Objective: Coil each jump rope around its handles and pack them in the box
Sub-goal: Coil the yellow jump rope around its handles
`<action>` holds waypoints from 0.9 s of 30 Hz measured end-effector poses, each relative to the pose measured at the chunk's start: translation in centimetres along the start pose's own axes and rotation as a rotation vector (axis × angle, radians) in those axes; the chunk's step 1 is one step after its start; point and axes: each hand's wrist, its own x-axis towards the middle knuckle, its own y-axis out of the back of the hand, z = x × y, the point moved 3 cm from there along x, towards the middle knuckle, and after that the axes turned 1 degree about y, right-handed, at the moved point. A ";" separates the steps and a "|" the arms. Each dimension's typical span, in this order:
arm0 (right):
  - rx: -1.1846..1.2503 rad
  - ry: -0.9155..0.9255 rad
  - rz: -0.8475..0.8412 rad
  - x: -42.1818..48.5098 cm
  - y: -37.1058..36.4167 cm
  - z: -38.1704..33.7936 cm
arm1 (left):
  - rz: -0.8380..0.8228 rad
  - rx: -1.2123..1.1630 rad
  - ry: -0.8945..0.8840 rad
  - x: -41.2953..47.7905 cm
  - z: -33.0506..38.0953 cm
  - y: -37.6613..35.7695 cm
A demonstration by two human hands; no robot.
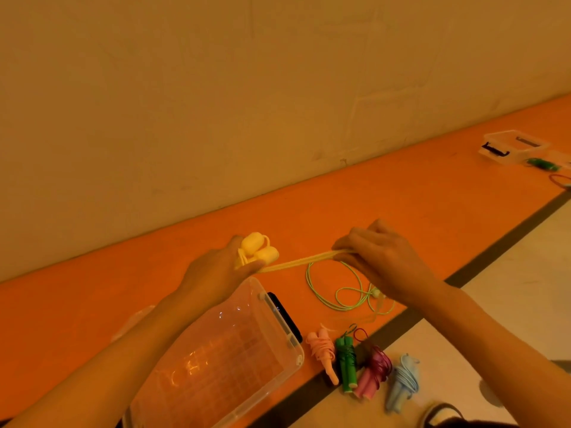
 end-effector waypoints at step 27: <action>0.227 -0.239 -0.195 3.4 -4.6 3.4 | -0.160 0.292 -0.807 -7.3 10.1 -1.4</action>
